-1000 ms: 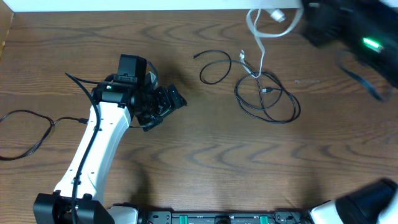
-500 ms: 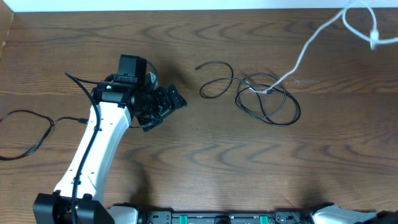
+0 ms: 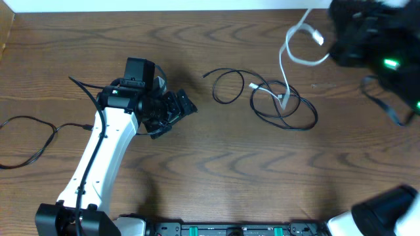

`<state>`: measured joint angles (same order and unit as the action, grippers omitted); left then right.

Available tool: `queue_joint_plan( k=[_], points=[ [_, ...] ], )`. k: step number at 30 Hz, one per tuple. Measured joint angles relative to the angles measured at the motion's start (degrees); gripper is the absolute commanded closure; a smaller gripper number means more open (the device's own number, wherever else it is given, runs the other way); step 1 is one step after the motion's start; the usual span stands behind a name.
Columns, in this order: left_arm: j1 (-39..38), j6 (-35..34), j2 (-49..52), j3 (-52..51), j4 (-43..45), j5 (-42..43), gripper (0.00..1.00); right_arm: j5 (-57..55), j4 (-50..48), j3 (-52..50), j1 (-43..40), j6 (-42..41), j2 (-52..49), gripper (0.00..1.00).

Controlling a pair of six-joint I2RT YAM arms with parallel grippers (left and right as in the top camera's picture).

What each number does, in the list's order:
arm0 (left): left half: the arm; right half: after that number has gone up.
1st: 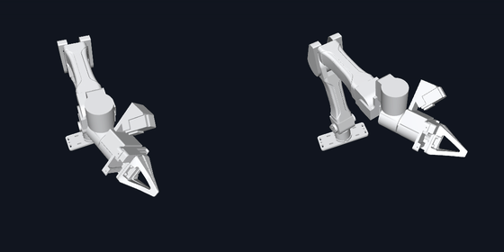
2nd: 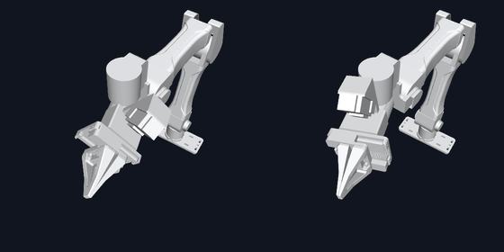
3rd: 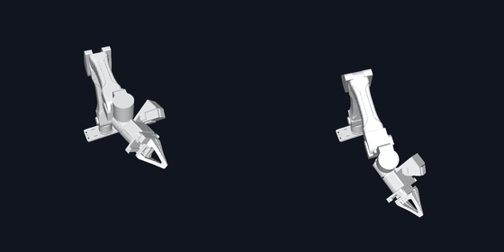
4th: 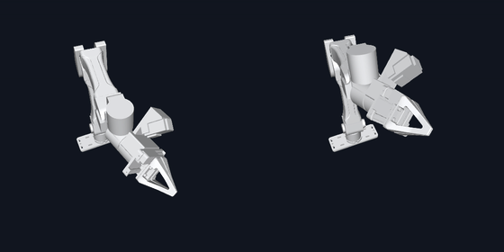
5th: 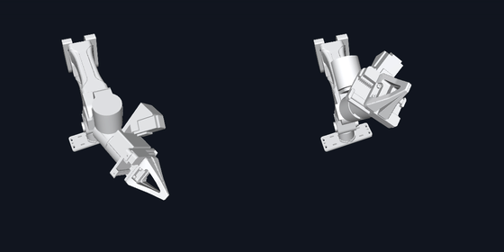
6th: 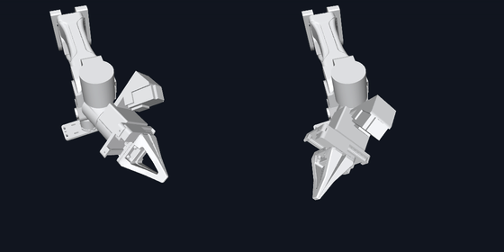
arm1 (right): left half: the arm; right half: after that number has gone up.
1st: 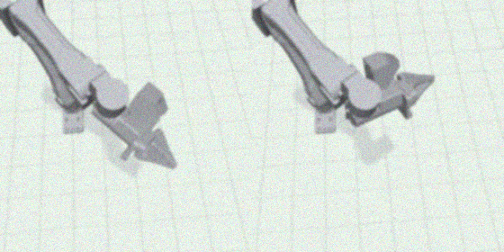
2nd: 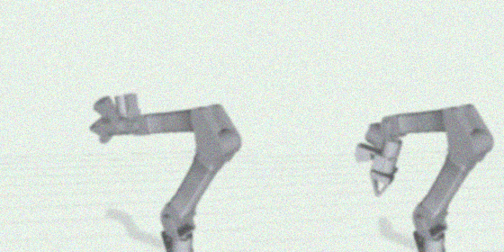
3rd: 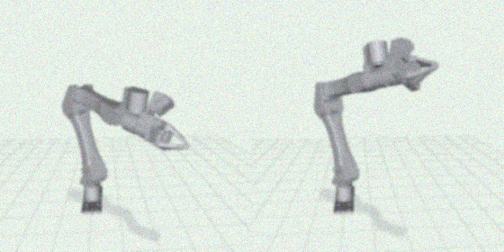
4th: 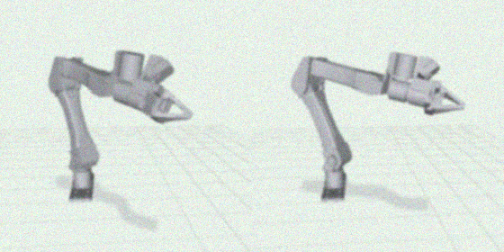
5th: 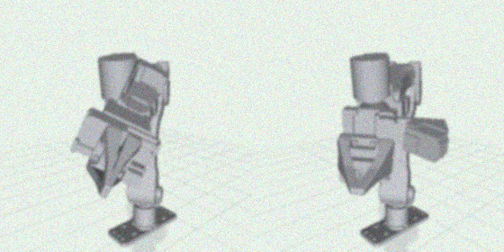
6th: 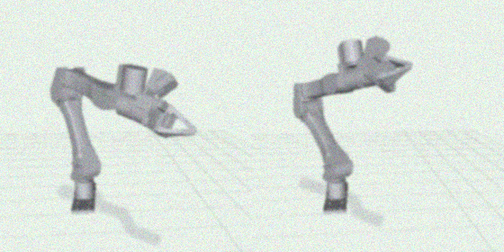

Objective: Untangle cables

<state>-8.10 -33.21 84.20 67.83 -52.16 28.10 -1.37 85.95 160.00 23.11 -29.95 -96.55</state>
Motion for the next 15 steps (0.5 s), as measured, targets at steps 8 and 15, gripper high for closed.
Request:
queue_joint_plan(
  k=[8, 15],
  points=[
    [0.00, 0.00, 0.00, 0.00, -0.13, 0.00, 0.06, -0.59, 10.78, -1.46, 0.90, 1.81, -8.96, 0.99],
    [0.00, 0.00, 0.02, 0.00, -0.11, 0.00, 0.06, 4.94, -0.70, -1.40, 2.86, 3.85, -3.06, 0.99]
  ],
)
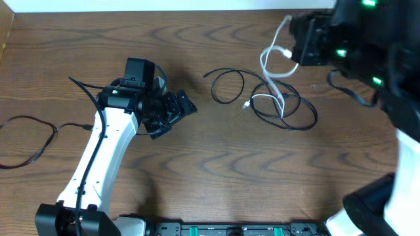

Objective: Untangle cables

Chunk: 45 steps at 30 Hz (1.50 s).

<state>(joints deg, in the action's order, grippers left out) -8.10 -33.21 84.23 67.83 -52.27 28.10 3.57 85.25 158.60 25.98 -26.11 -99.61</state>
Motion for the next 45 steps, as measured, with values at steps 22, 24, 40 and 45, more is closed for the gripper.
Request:
queue_joint_plan(
  k=[22, 24, 40, 45],
  points=[
    [0.00, 0.00, -0.02, 0.00, -0.04, -1.49, 0.06, -2.58, -32.72, 1.68, -0.02, 0.26, 14.43, 0.99],
    [0.00, 0.00, 0.00, 0.00, -0.22, -1.51, 0.06, -2.56, -28.96, 1.73, 0.00, -0.33, 12.70, 0.99],
    [0.68, 6.01, -0.02, 0.00, -0.94, -0.59, 0.07, 4.00, -5.66, 0.66, 0.00, -5.31, -1.18, 0.99],
    [6.01, 8.26, -1.75, 0.02, -0.85, 5.49, 0.07, 7.30, 1.03, 0.66, 0.00, -3.28, -3.19, 0.99]
  ],
)
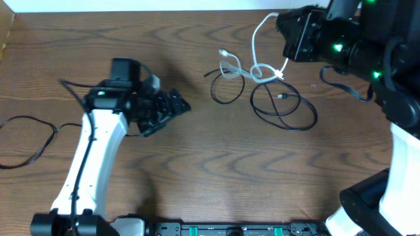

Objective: Untangle cables

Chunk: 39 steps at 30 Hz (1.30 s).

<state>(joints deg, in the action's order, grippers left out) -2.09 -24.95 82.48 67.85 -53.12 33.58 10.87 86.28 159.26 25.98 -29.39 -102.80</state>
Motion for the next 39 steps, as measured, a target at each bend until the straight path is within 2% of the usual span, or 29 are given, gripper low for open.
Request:
queue_joint_plan(
  k=[7, 10, 16, 24, 27, 31, 32, 36, 39],
  points=[
    [6.99, -0.31, -5.11, 0.22, -3.54, 5.75, 0.11, 13.14, -0.33, 0.00, 1.46, 4.66, -2.54, 0.99],
    [7.32, -0.81, -5.40, 0.33, -5.66, 6.56, 0.25, 17.49, -2.12, 0.00, 4.28, 6.38, -2.80, 0.99],
    [7.30, -1.77, -5.40, 0.35, -10.75, 7.06, 0.25, 24.57, -7.56, 0.00, 10.19, 7.85, -2.78, 0.99],
    [7.30, -2.82, -5.40, 0.35, -11.10, 6.91, 0.25, 32.35, -26.75, 0.00, 13.29, 5.25, -2.78, 0.99],
    [7.30, -3.23, -5.40, 0.35, -11.15, 5.88, 0.24, 33.31, -37.24, -0.02, 13.03, -0.17, -2.78, 0.99],
    [7.30, -3.43, -5.40, 0.35, -11.19, 4.72, 0.23, 33.75, -46.12, 0.02, 13.00, -5.92, -2.56, 0.99],
    [7.30, -3.50, -5.40, 0.35, -11.17, 4.57, 0.13, 33.75, -46.73, 0.02, 13.00, -6.91, -2.43, 0.99],
    [7.30, -3.65, -5.40, 0.35, -11.15, 3.85, 0.11, 33.40, -42.23, 0.17, 13.00, -9.40, -1.97, 0.99],
    [7.30, -3.56, -5.40, 0.35, -11.21, 3.54, 0.10, 30.25, -30.95, 0.33, 13.00, -8.74, -1.90, 0.99]
  ],
)
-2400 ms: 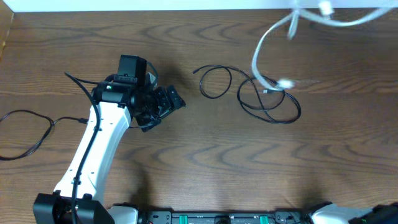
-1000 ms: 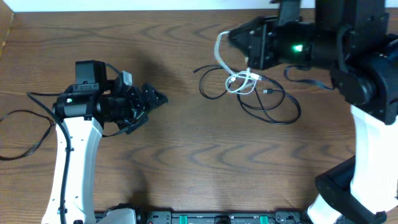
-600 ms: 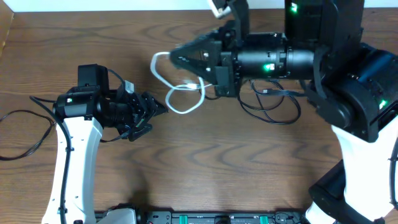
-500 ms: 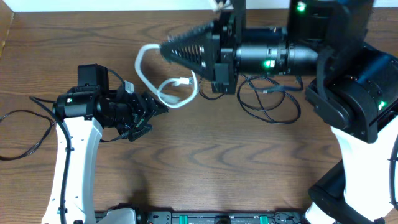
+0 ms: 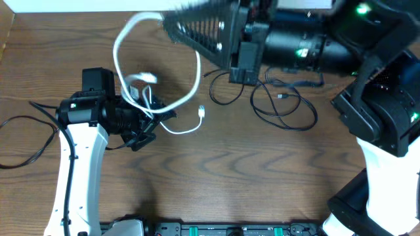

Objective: Untangle cables

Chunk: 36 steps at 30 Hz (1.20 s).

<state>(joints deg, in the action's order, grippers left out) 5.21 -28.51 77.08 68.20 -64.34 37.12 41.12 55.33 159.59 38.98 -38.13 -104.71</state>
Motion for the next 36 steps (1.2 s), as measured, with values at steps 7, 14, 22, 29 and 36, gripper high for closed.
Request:
queue_joint_plan(
  k=[7, 14, 22, 29, 36],
  points=[
    [0.00, 0.00, 0.00, 0.00, 0.07, -0.15, 0.10, -17.99, 23.80, -0.28, 0.00, 3.15, -0.20, 0.99],
    [0.00, 0.00, 0.00, 0.00, 0.07, -0.20, 0.10, -24.87, 30.25, -0.28, 0.04, 4.70, -1.03, 0.99],
    [0.00, -4.72, 0.00, 0.04, -8.22, 2.62, 0.11, -33.05, 25.77, -0.33, 0.07, 4.70, -2.16, 0.99],
    [0.00, -2.25, 0.00, 0.07, -19.56, 10.93, 0.11, -36.02, 9.94, -0.31, 0.07, 4.66, -2.21, 0.99],
    [-1.38, 8.94, 0.00, 0.07, -24.85, 15.65, 0.11, -37.09, 6.10, -0.04, 0.07, 4.66, -5.01, 0.99]
  ],
)
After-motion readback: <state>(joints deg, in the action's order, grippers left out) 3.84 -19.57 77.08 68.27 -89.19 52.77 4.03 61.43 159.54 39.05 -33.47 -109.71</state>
